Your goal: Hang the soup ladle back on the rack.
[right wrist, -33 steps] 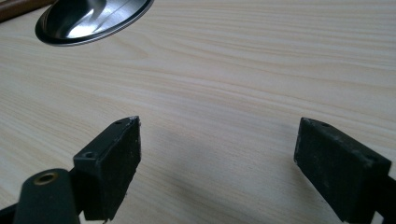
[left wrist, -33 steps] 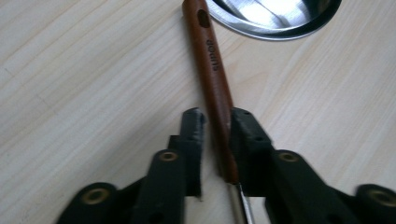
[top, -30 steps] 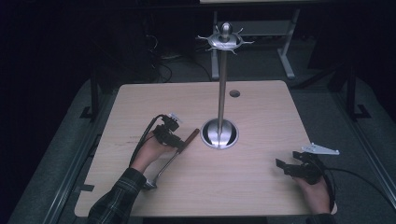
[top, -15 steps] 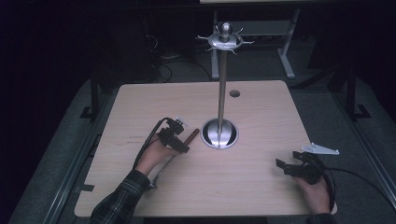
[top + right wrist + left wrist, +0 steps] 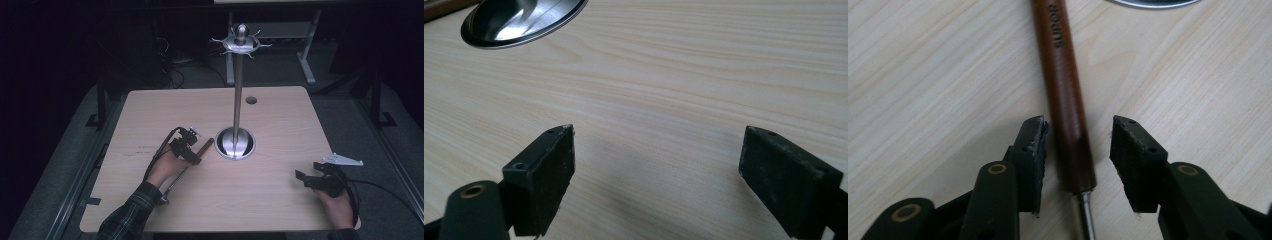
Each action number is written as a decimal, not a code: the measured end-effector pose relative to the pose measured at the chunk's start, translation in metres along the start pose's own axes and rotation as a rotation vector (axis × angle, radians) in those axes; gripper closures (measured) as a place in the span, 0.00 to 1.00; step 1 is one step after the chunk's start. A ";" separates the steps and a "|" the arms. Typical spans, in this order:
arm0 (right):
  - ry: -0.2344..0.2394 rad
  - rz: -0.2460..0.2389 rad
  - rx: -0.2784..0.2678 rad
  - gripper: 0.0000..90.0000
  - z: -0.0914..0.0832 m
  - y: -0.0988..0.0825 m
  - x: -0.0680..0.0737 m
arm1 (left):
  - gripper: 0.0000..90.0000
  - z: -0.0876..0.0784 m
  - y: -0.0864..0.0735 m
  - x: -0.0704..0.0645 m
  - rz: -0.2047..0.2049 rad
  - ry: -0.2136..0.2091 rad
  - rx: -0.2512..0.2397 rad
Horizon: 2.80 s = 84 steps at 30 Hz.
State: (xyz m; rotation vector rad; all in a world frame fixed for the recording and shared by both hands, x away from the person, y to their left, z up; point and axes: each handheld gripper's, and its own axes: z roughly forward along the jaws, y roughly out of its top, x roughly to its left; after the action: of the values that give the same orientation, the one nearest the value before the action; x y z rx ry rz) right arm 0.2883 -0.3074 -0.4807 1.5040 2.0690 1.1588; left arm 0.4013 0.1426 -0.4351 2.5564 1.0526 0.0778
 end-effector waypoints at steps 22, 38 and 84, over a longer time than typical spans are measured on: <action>0.001 -0.001 0.000 0.16 0.000 0.000 0.000 | 0.78 0.003 -0.001 0.003 -0.024 -0.012 0.026; 0.002 -0.002 0.000 0.16 0.000 0.000 -0.001 | 0.83 0.000 -0.004 0.009 -0.033 -0.007 0.039; 0.002 0.001 0.000 0.16 0.000 0.000 -0.001 | 0.83 -0.106 -0.047 0.012 0.033 -0.119 -0.535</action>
State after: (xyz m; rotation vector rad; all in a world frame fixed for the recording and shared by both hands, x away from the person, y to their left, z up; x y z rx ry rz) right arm 0.2889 -0.3084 -0.4810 1.5043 2.0694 1.1611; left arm 0.3588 0.2154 -0.3542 2.0660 0.8109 0.1860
